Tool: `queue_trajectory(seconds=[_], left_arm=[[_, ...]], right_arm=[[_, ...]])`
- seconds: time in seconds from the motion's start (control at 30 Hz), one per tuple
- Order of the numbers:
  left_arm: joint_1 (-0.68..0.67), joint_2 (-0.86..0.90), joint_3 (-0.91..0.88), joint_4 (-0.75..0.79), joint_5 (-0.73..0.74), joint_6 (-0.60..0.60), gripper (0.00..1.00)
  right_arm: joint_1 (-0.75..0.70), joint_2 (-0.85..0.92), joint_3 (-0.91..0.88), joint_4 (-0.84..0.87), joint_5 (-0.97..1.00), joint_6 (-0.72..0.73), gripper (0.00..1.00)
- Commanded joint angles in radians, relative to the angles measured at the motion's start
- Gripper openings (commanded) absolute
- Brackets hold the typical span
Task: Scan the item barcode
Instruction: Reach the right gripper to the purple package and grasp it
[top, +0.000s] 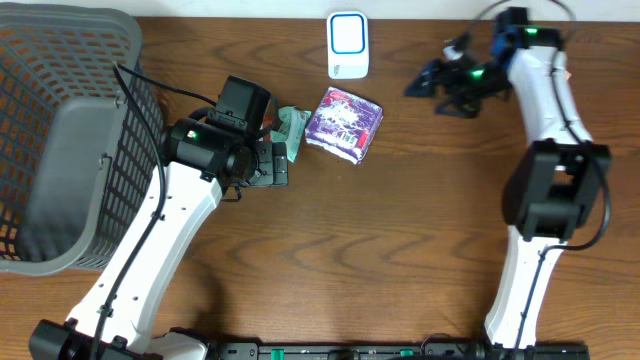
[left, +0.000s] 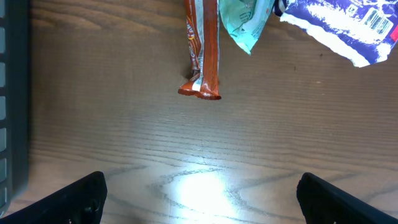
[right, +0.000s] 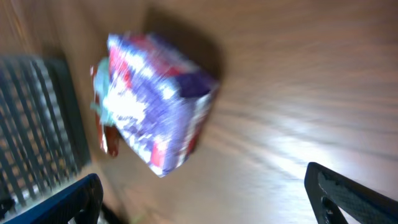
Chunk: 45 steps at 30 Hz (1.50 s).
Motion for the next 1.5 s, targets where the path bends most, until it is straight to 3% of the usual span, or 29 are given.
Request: queue_trajectory(seconds=[0.0, 0.17, 0.33, 0.5, 0.6, 0.63, 0.7, 0.8, 0.83, 1.03, 1.23, 1.3, 1.47], left_arm=[[0.005, 0.004, 0.004, -0.003, 0.002, 0.005, 0.98], [0.005, 0.004, 0.004, -0.003, 0.002, 0.005, 0.98], [0.005, 0.004, 0.004, -0.003, 0.002, 0.005, 0.98], [0.005, 0.004, 0.004, -0.003, 0.002, 0.005, 0.98], [0.005, 0.004, 0.004, -0.003, 0.002, 0.005, 0.98], [0.005, 0.004, 0.004, -0.003, 0.002, 0.005, 0.98], [0.005, 0.004, 0.004, -0.003, 0.002, 0.005, 0.98], [0.005, 0.004, 0.004, -0.003, 0.002, 0.005, 0.98], [0.005, 0.004, 0.004, -0.003, 0.002, 0.005, 0.98], [0.005, 0.004, 0.004, -0.003, 0.002, 0.005, 0.98], [0.005, 0.004, 0.004, -0.003, 0.002, 0.005, 0.98], [0.005, 0.004, 0.004, -0.003, 0.002, 0.005, 0.98], [0.005, 0.004, 0.004, -0.003, 0.002, 0.005, 0.98]], right_arm=[[0.095, -0.034, -0.006, 0.0, 0.003, 0.012, 0.99], [0.202, -0.034, -0.078, 0.129, 0.176, 0.243, 0.99], [0.234, -0.034, -0.167, 0.283, 0.236, 0.367, 0.98], [0.234, -0.034, -0.286, 0.396, 0.232, 0.419, 0.71], [0.233, -0.034, -0.326, 0.431, 0.226, 0.418, 0.34], [0.23, -0.034, -0.322, 0.43, 0.225, 0.418, 0.27], [0.222, -0.043, -0.293, 0.415, 0.226, 0.416, 0.14], [0.211, -0.071, -0.2, 0.342, 0.256, 0.372, 0.09], [0.21, -0.083, -0.154, 0.297, 0.309, 0.364, 0.01], [0.256, -0.127, 0.128, -0.017, 0.85, 0.307, 0.01], [0.283, -0.127, 0.169, -0.175, 1.289, 0.273, 0.01], [0.283, -0.127, 0.169, -0.223, 1.441, 0.335, 0.01], [0.283, -0.123, 0.146, -0.245, 1.535, 0.388, 0.01]])
